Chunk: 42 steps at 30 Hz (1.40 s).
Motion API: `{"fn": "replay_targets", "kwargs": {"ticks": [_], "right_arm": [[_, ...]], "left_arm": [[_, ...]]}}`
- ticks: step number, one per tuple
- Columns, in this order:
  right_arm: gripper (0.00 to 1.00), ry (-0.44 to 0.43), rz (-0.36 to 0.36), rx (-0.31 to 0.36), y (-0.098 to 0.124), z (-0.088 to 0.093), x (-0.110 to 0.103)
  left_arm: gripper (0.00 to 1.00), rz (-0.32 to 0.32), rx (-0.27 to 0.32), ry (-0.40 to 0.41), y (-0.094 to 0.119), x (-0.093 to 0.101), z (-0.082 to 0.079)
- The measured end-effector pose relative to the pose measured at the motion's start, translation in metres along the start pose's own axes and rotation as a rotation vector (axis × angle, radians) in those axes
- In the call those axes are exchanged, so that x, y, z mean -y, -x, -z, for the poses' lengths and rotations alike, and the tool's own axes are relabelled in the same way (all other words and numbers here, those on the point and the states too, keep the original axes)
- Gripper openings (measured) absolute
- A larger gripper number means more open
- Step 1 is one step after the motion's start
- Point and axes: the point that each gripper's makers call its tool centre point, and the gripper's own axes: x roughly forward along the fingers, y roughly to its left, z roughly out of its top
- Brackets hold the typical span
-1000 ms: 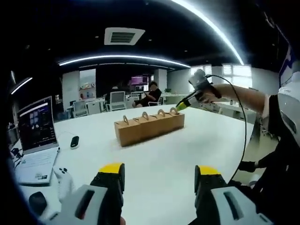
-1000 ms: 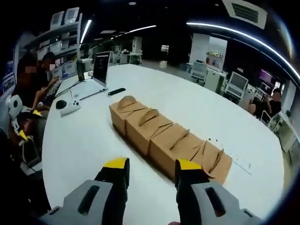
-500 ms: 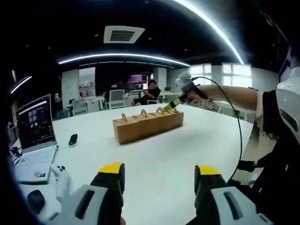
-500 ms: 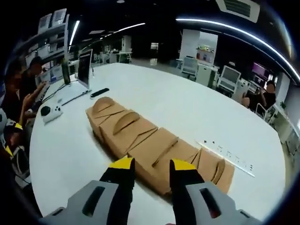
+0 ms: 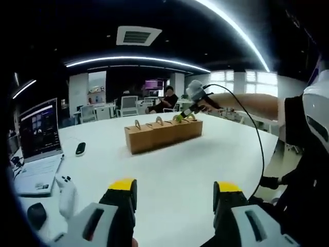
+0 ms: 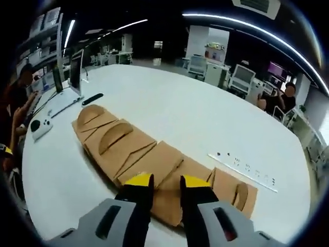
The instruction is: Pick up one paper box from the group, open the paper box, and remove the item inside
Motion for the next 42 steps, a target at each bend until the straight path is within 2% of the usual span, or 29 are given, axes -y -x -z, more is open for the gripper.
{"fn": "replay_targets", "kwargs": {"ticks": [3, 8, 17, 22, 34, 42], "right_arm": [[0.12, -0.055, 0.017, -0.016, -0.002, 0.000, 0.000], [0.04, -0.084, 0.049, -0.033, -0.005, 0.000, 0.002], [0.03, -0.152, 0.088, -0.029, -0.003, -0.007, 0.004], [0.03, -0.146, 0.096, -0.003, 0.004, -0.018, 0.005], [0.02, -0.137, 0.080, 0.109, 0.043, -0.049, 0.003], [0.02, -0.080, 0.044, 0.193, 0.086, -0.065, -0.008]], "left_arm": [[0.60, 0.007, -0.003, 0.002, -0.001, 0.002, 0.002], [0.60, 0.007, -0.009, 0.001, -0.001, 0.003, 0.005], [0.60, 0.002, -0.008, 0.007, 0.002, 0.001, 0.007], [0.60, 0.010, -0.007, 0.005, 0.001, 0.002, 0.007], [0.60, 0.022, -0.001, -0.003, -0.001, 0.006, 0.003], [0.60, 0.036, 0.007, -0.015, -0.004, 0.015, -0.002]]}}
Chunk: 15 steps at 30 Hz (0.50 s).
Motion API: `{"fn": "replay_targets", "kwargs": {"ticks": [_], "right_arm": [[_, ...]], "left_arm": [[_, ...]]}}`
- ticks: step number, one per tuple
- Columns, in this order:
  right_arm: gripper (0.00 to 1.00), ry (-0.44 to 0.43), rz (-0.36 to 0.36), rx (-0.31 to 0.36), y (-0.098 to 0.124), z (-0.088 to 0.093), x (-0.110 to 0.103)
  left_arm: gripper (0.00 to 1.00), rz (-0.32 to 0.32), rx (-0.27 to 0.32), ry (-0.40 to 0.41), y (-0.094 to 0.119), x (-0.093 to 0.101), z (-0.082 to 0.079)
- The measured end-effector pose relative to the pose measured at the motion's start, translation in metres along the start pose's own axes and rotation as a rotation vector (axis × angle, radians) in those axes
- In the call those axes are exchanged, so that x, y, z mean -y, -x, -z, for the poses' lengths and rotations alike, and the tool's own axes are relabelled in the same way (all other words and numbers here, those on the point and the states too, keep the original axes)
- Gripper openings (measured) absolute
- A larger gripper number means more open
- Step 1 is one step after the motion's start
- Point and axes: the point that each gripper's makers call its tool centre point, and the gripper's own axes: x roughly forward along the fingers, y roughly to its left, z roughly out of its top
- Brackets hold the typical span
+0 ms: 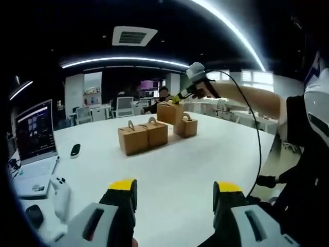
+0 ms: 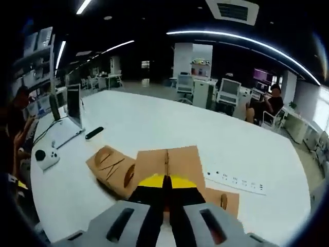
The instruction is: Pick up one paper box from the group, open the paper box, and remove the item inside
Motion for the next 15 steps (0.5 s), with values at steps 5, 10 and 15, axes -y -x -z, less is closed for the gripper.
{"fn": "replay_targets", "kwargs": {"ticks": [5, 10, 15], "right_arm": [[0.02, 0.063, -0.058, 0.025, 0.025, -0.001, -0.017], [0.02, 0.124, -0.160, 0.027, 0.050, 0.012, -0.042], [0.02, 0.168, -0.245, 0.027, 0.071, 0.028, -0.062]], "left_arm": [[0.60, 0.012, 0.003, -0.009, -0.002, 0.007, -0.002], [0.60, 0.016, 0.004, -0.014, -0.001, 0.011, -0.003], [0.60, 0.016, 0.002, -0.016, -0.001, 0.014, -0.003]]}}
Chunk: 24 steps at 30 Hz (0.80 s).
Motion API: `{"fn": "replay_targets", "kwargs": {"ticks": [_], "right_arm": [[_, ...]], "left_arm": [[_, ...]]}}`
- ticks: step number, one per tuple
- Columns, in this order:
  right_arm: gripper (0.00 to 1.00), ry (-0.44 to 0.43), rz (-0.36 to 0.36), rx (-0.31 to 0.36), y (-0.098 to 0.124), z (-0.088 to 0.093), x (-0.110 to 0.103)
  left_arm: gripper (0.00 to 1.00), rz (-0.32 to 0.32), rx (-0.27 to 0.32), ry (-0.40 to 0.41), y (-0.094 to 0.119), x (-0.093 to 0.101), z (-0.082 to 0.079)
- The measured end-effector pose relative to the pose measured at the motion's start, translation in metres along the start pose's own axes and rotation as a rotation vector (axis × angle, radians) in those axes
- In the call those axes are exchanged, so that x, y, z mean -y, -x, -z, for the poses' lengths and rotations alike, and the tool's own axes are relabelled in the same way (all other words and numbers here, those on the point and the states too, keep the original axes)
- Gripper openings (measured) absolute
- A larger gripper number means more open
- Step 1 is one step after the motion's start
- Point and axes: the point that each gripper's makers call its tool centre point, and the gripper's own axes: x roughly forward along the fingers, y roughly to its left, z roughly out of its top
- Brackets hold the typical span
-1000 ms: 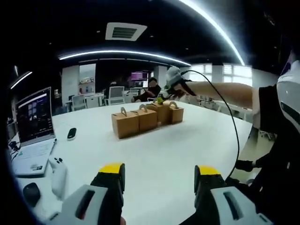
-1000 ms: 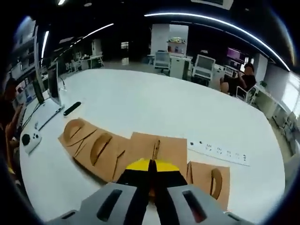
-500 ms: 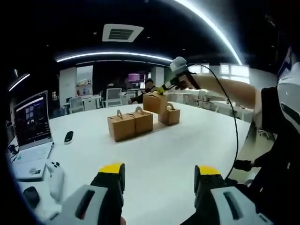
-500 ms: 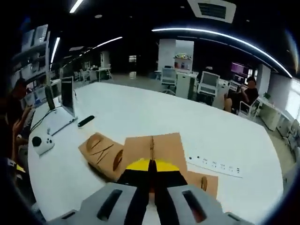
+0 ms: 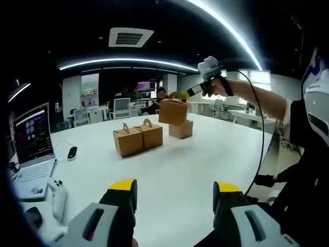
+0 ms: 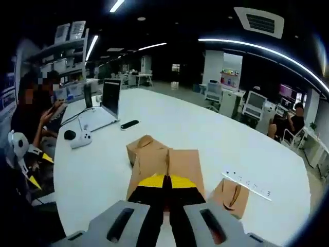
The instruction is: Pick up one paper box from the group, open the paper box, and remove the item inside
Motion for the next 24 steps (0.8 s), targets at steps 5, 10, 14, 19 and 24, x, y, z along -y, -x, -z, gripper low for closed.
{"fn": "replay_targets", "kwargs": {"ticks": [5, 10, 14, 19, 24], "right_arm": [[0.02, 0.081, -0.069, -0.014, 0.008, 0.014, -0.022], [0.02, 0.113, -0.156, -0.023, 0.012, 0.025, -0.040], [0.03, 0.134, -0.216, -0.030, 0.015, 0.032, -0.057], [0.03, 0.175, -0.298, -0.047, 0.013, 0.047, -0.080], [0.03, 0.193, -0.365, -0.039, 0.005, 0.060, -0.093]], "left_arm": [[0.60, 0.011, -0.003, -0.007, -0.002, 0.005, -0.001], [0.60, 0.015, -0.005, -0.010, -0.004, 0.008, -0.003], [0.60, 0.021, -0.009, -0.018, -0.005, 0.011, -0.005], [0.60, 0.025, -0.014, -0.021, -0.007, 0.013, -0.005], [0.59, 0.033, -0.023, -0.020, -0.010, 0.015, -0.003]]}}
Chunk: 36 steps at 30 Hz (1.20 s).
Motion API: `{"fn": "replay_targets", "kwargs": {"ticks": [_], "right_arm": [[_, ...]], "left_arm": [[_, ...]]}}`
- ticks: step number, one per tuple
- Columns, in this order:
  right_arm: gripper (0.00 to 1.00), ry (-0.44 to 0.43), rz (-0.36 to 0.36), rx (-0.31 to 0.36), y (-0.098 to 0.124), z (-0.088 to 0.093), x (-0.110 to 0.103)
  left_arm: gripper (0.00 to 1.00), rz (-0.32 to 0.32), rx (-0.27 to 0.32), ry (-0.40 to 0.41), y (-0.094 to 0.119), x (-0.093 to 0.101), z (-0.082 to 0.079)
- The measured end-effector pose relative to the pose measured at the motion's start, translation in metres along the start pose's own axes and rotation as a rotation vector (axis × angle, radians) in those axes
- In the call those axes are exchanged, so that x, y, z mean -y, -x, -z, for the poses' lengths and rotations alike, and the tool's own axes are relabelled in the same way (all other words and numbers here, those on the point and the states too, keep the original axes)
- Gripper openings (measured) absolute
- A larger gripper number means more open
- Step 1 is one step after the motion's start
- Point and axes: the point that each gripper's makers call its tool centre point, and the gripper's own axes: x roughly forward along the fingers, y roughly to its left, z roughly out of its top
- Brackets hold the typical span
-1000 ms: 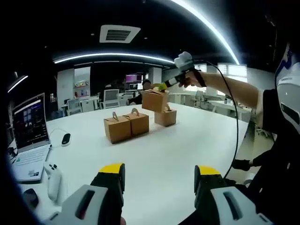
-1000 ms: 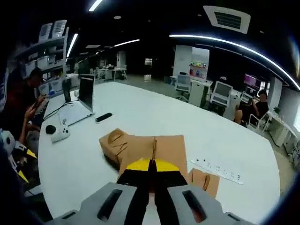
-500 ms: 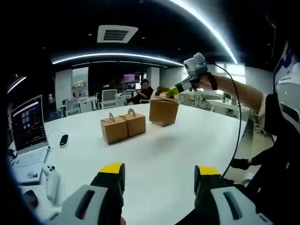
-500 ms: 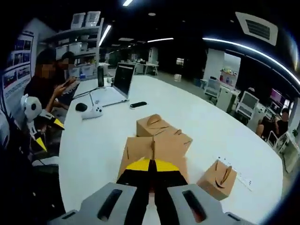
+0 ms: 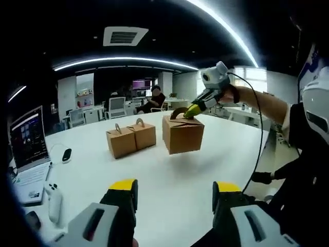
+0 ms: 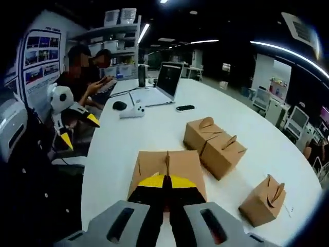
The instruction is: Pick up one paper box from the group, open the paper box, and remove the item inside
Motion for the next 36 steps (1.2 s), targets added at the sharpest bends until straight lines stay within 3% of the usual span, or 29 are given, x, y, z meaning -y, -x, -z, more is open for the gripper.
{"fn": "replay_targets", "kwargs": {"ticks": [8, 15, 17, 36], "right_arm": [[0.03, 0.014, -0.097, 0.001, -0.020, 0.020, -0.014], [0.03, 0.087, -0.180, -0.009, -0.028, 0.034, -0.023], [0.03, 0.136, -0.200, 0.002, -0.030, 0.036, -0.023], [0.04, 0.113, -0.328, 0.013, -0.039, 0.037, -0.002]], "left_arm": [[0.59, 0.011, -0.018, 0.002, -0.006, 0.002, 0.003], [0.58, 0.014, -0.025, 0.004, -0.009, 0.003, 0.006], [0.58, 0.016, -0.028, 0.005, -0.010, 0.003, 0.007], [0.58, 0.028, -0.039, 0.000, -0.013, 0.011, 0.007]]}}
